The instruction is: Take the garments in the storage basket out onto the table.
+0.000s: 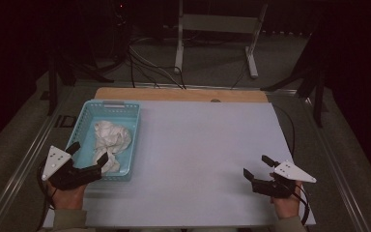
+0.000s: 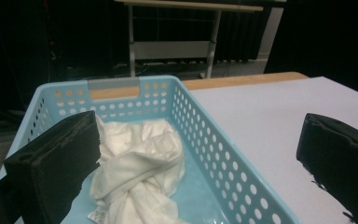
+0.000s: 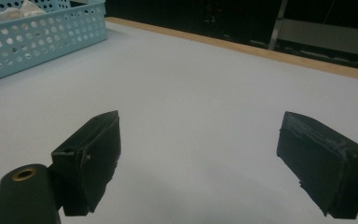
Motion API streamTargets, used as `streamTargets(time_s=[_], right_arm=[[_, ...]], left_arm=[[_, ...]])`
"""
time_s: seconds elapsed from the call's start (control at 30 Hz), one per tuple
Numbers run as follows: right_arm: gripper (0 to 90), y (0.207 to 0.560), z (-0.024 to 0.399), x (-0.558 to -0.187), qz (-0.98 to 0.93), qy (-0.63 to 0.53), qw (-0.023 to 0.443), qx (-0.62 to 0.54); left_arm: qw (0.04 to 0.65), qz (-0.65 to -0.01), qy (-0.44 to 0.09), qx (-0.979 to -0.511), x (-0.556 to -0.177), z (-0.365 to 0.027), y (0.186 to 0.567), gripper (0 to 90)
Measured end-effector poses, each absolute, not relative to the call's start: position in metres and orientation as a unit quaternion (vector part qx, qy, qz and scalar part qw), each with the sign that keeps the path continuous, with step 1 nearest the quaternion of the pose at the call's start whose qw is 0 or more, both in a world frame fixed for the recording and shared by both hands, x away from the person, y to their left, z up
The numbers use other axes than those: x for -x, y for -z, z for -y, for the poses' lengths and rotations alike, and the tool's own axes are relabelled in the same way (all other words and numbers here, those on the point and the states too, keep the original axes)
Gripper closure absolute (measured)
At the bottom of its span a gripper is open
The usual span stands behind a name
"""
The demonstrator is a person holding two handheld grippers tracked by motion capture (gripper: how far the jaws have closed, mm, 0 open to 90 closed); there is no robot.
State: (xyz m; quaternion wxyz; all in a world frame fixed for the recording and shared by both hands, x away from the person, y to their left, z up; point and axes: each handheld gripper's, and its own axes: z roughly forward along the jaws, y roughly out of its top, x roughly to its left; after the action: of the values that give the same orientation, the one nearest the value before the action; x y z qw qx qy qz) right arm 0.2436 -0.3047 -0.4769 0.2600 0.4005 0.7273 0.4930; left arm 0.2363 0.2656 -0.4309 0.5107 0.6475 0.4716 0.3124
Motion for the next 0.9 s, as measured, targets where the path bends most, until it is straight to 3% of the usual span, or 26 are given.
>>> streamTargets(time_s=[0.33, 0.43, 0.9], right_arm=[[13.8, 0.4770, 0.3072, -0.2438, -0.722, -0.497, 0.258, -0.407], [13.9, 0.4774, 0.3077, -0.2443, -0.721, -0.495, 0.258, -0.410], [14.1, 0.4780, 0.3111, -0.2440, -0.711, -0.501, 0.258, -0.420]], left_arm=[[0.512, -0.458, -0.296, -0.664, -0.2384, -0.2633, 0.4318, 0.5], [0.514, -0.449, -0.295, -0.669, -0.2371, -0.2629, 0.4316, 5.6], [0.511, -0.444, -0.313, -0.666, -0.2363, -0.2603, 0.4238, 0.8]])
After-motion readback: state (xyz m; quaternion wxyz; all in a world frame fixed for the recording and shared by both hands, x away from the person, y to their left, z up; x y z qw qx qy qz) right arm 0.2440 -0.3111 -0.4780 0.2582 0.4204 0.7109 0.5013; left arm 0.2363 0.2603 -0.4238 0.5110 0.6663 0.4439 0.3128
